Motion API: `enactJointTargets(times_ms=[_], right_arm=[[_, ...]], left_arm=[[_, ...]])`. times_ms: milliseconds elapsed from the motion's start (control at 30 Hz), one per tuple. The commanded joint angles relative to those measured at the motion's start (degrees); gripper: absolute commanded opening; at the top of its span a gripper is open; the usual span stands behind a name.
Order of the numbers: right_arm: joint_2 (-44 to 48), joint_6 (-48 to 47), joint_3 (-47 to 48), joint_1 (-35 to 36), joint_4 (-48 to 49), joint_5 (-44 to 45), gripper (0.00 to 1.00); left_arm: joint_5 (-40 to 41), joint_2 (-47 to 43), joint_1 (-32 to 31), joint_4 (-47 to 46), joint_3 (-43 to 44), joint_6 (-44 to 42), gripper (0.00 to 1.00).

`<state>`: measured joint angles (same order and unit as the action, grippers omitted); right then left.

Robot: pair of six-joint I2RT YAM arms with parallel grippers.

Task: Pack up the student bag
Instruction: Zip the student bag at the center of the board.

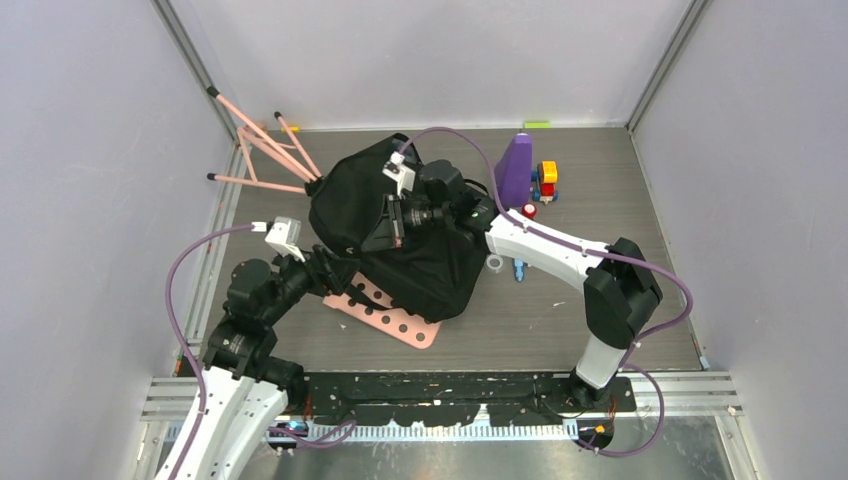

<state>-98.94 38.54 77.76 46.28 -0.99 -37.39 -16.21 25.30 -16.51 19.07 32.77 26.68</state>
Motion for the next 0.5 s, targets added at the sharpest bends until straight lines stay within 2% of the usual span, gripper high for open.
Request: enactJointTargets(times_ms=[0,300,467], right_arm=[[2.73,3.22,6.08,-0.27,6.09,4.43,0.01],[0.39,-2.81,13.01,2.14,-4.57,8.95,0.01],[-1.52,-5.57,17.75,3.82,-8.30,14.12,0.01]], left_arm=[[-2.24,1.62,-0.19,-5.78,-2.23,2.84,0.69],[-0.81,6.27,-0.19,-15.67,-6.65,8.77,0.67],[-1.44,5.90,-0.19,-24.63,-10.64,13.38,0.60]])
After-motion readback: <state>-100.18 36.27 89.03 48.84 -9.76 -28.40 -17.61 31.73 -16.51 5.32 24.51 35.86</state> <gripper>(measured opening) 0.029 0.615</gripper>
